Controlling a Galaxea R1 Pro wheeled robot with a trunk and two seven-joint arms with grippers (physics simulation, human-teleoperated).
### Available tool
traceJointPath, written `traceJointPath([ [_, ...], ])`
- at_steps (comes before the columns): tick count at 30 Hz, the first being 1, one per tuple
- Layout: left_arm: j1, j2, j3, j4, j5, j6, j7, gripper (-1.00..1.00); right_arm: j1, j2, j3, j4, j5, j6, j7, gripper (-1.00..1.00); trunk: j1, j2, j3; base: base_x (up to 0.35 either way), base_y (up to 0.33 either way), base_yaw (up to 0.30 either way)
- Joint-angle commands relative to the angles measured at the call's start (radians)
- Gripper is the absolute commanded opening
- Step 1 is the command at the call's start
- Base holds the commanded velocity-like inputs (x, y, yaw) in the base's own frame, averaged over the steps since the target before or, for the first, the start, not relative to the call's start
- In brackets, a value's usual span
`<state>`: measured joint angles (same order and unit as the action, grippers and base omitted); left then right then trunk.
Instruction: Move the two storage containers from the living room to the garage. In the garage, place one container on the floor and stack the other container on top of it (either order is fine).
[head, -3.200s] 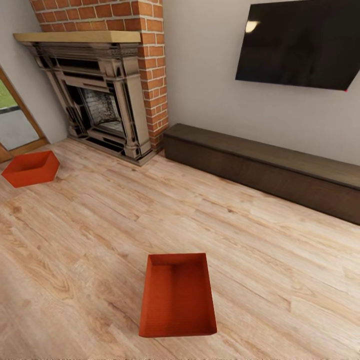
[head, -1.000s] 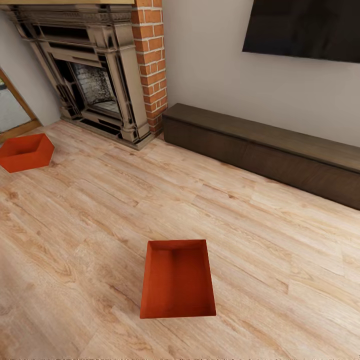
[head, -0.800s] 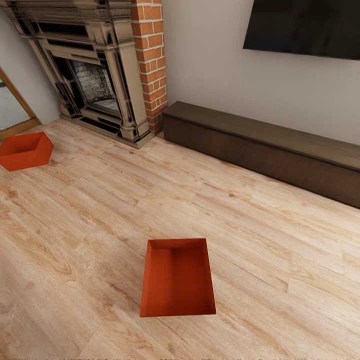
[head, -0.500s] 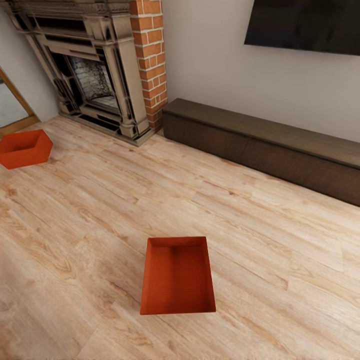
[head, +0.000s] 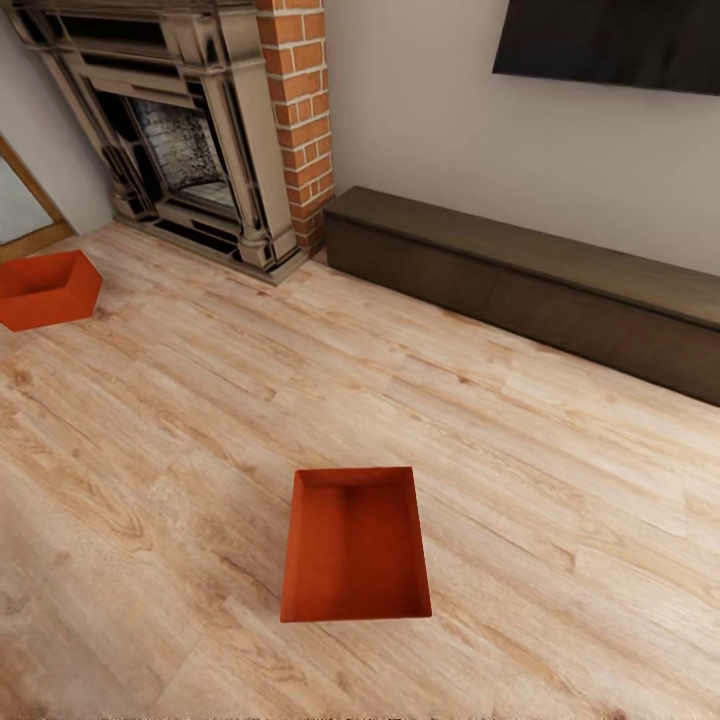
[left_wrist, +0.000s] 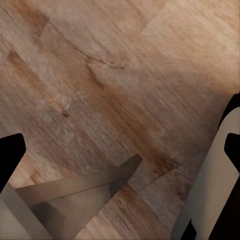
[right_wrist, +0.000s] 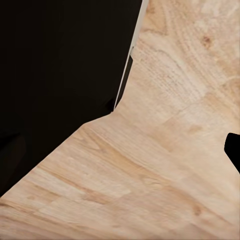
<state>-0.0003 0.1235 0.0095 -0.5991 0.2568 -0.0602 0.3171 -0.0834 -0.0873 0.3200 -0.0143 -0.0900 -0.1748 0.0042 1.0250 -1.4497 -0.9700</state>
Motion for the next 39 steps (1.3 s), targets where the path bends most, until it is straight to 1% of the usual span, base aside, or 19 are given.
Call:
traceJointPath([
  [1,0.0,0.0,-0.002,0.0,0.01,-0.005,0.002,1.0,0.0,0.0,0.008,0.0,-0.01,-0.003,0.0,1.0,0.0,0.0,-0.002,0.0,0.0,0.0],
  [9,0.0,-0.004,-0.002,-0.003,0.011,-0.004,-0.001,1.0,0.0,0.0,0.008,0.0,-0.01,-0.003,0.0,1.0,0.0,0.0,-0.015,0.0,0.0,0.0],
  [12,0.0,-0.004,-0.003,-0.006,0.014,0.001,-0.013,1.0,-0.001,0.0,0.008,0.0,-0.01,-0.003,0.0,1.0,0.0,0.0,-0.02,0.0,0.0,0.0],
  [15,0.0,-0.006,-0.003,-0.01,0.018,0.005,-0.047,1.0,-0.001,0.0,0.008,0.0,-0.01,-0.003,0.0,1.0,0.0,0.0,-0.024,0.0,0.0,0.0],
  [16,0.0,-0.008,-0.003,-0.004,0.023,0.01,-0.148,1.0,0.0,0.0,0.008,0.0,-0.01,-0.003,0.0,1.0,0.0,0.0,-0.026,0.0,0.0,0.0],
  [17,0.0,-0.008,-0.003,-0.003,0.024,0.013,-0.167,1.0,0.0,0.0,0.008,0.0,-0.01,-0.003,0.0,1.0,0.0,0.0,-0.028,0.0,0.0,0.0],
  [18,0.0,-0.007,-0.003,-0.001,0.025,0.02,-0.203,1.0,0.0,0.0,0.008,0.0,-0.01,-0.003,0.0,1.0,0.0,0.0,-0.029,0.0,0.0,0.0],
  [21,0.0,-0.007,-0.003,0.003,0.026,0.042,-0.252,1.0,0.0,0.0,0.008,0.0,-0.01,-0.003,0.0,1.0,0.0,0.0,-0.034,0.0,0.0,0.0],
  [26,0.0,-0.01,-0.002,0.013,0.027,0.054,-0.269,1.0,0.0,0.0,0.008,0.0,-0.01,-0.004,0.0,1.0,0.0,0.0,-0.042,0.0,0.0,0.0],
  [34,-0.001,-0.011,-0.001,0.066,0.026,0.047,-0.271,1.0,-0.001,-0.004,0.004,-0.001,-0.012,-0.005,0.0,1.0,0.0,0.0,-0.055,0.0,0.0,0.0],
  [39,-0.001,-0.011,0.001,0.07,0.026,0.044,-0.27,1.0,-0.001,-0.005,0.003,-0.001,-0.013,-0.005,0.0,1.0,0.0,0.0,-0.063,0.0,0.0,0.0],
])
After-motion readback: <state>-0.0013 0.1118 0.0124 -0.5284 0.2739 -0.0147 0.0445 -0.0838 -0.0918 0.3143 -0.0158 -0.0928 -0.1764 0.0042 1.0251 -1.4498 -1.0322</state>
